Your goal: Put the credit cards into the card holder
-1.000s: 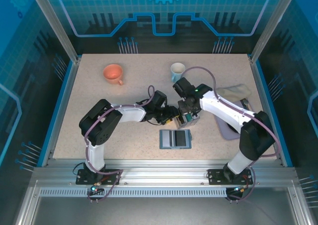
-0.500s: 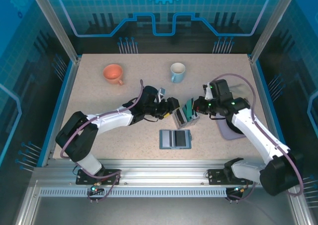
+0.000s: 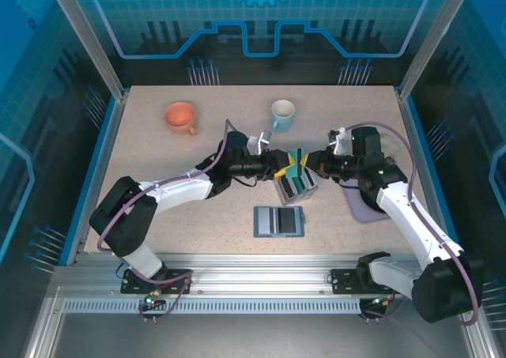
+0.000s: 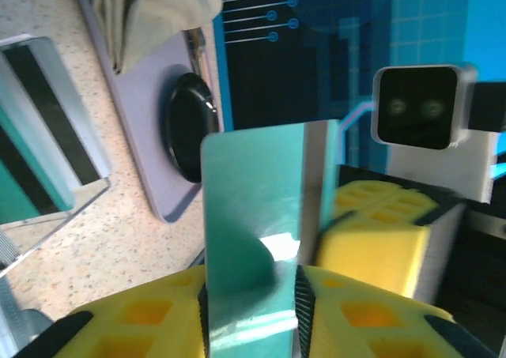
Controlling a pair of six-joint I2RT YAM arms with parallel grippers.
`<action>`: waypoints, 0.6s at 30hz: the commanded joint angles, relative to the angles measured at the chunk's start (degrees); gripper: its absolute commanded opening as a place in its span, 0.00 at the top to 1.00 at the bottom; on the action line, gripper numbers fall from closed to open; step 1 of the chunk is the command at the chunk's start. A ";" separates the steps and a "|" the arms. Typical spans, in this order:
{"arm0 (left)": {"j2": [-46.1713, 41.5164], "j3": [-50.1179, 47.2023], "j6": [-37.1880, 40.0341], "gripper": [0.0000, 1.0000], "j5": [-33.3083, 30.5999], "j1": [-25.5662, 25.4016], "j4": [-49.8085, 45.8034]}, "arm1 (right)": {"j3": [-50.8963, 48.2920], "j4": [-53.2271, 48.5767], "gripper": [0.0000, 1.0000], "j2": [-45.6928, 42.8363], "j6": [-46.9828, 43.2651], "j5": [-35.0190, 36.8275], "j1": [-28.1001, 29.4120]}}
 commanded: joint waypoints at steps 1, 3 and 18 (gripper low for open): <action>-0.85 1.44 -0.09 0.88 2.18 0.52 3.97 | -1.35 1.03 1.00 -1.07 0.95 -3.90 -1.42; -1.29 1.53 0.44 0.92 2.37 0.52 3.76 | -1.87 1.52 0.99 -1.33 1.11 -5.32 -1.79; -0.88 0.10 -4.96 1.00 8.17 0.47 13.44 | -5.43 7.94 0.77 -3.72 5.02 -14.41 -3.28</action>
